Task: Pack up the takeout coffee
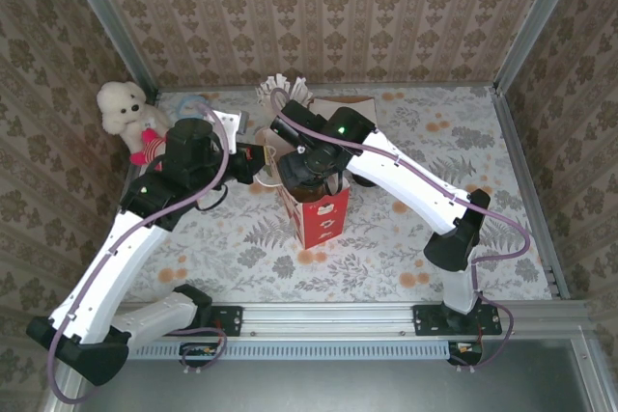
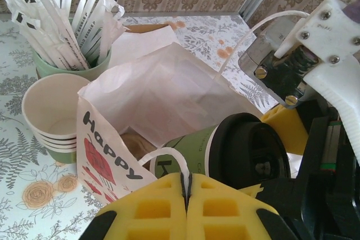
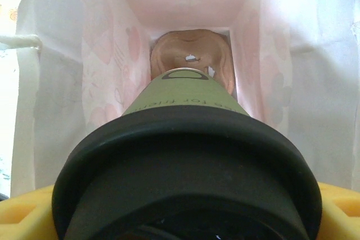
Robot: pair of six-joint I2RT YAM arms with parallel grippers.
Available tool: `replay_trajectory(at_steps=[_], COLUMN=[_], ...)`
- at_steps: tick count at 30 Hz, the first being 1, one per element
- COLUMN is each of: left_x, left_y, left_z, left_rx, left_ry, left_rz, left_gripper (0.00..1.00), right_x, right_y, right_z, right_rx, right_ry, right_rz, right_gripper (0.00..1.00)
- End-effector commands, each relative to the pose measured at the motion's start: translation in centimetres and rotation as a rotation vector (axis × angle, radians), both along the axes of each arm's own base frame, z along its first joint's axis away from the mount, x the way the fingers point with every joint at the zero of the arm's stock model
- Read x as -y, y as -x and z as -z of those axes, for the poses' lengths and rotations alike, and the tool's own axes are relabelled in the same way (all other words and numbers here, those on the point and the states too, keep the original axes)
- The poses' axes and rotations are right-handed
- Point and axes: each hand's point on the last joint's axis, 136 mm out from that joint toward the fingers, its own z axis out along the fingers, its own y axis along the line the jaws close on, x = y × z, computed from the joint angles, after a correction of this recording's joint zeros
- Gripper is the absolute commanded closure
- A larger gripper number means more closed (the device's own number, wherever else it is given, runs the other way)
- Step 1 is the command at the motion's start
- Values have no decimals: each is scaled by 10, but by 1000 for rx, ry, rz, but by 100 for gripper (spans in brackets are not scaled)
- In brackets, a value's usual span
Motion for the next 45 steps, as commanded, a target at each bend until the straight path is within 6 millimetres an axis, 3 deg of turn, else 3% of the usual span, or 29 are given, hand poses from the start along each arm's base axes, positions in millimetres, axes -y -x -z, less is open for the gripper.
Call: replay_trajectory(at_steps=[1,6,10,16,20,26,36,40,43,44,45], left_x=[2,-13,-14,12,17,18,-9,8,11,6,0], left_y=[4,7,12,11,8,9,25,41,39,33,29], left_z=[-3,-5,-3,-3,-1,-4,-16,-29,-30,-24,-19], left_rx=[21,59,92,56,46,55,137,168,153,134,118], left_ry=[7,16,44,126,124,145,117,193,188,154,122], left_rz=[22,-16,4,99,96,99,87,223,233,193,153], left_gripper=[100,100,100,98,98,97,90,77,68,62,46], right_x=[2,13,18,-13,-27,-18,15,2,-2,1,3], right_y=[5,4,2,10,14,14,9,15,20,21,23], right_z=[13,16,14,11,11,29,14,20,24,24,25], right_rx=[-37,-39,-34,-61,-70,-88,-44,-74,-92,-91,-96], right_ry=[25,45,48,-23,-53,-3,57,16,13,28,43], right_rz=[16,34,41,-17,-31,25,39,-46,-105,-117,-135], right_gripper=[41,41,41,41,42,42,42,42,42,42,43])
